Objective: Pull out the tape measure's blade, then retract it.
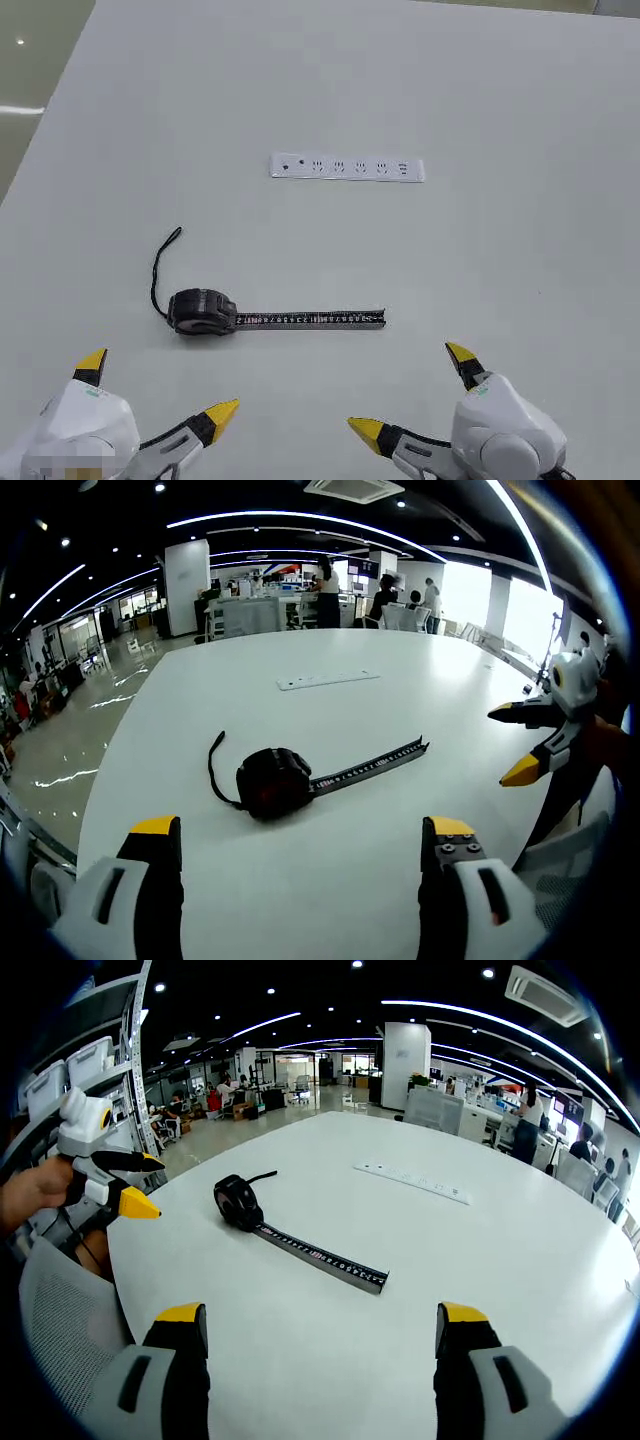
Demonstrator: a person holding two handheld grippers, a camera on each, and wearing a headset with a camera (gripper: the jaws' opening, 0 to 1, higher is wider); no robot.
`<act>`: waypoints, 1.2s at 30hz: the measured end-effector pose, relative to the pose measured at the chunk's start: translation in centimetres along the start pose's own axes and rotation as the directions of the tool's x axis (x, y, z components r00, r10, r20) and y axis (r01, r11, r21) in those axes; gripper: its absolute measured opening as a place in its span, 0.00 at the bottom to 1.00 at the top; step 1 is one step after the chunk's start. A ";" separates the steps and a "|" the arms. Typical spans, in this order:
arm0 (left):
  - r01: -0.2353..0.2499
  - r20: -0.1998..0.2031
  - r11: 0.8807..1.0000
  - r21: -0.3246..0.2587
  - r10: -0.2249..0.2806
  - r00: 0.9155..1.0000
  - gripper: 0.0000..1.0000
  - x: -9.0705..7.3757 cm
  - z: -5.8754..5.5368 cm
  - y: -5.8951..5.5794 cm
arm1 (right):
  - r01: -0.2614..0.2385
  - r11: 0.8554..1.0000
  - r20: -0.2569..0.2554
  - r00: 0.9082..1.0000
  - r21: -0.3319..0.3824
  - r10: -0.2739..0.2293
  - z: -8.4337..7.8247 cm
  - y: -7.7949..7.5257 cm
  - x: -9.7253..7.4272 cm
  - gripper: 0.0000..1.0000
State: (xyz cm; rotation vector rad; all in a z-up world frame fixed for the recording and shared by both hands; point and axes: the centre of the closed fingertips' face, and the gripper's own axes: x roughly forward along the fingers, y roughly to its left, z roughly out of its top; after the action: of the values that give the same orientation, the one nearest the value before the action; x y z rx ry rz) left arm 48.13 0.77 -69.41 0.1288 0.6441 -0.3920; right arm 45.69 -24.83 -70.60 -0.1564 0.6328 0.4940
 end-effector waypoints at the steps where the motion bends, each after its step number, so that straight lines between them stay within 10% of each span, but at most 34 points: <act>1: -0.003 -0.002 1.000 -0.005 0.003 1.000 0.99 0.0 -0.1 -0.1 | -0.001 1.000 0.001 1.000 -0.002 0.001 0.0 0.0 0.0 0.97; 18: -0.041 0.008 0.998 -0.040 0.042 0.999 0.94 1.6 -0.2 -0.2 | -0.061 0.994 -0.007 0.998 -0.090 0.061 -0.8 -0.7 0.7 0.91; 36: -0.077 0.015 0.996 -0.054 0.078 0.997 0.89 4.0 0.1 0.6 | -0.246 0.946 0.044 0.964 -0.211 0.261 -0.2 -1.7 2.5 0.80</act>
State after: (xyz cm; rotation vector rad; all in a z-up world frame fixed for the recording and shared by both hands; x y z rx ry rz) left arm 51.34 0.00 -71.81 0.0991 0.6302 -0.3008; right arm 48.15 -25.42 -72.32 -0.2524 0.5336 0.8116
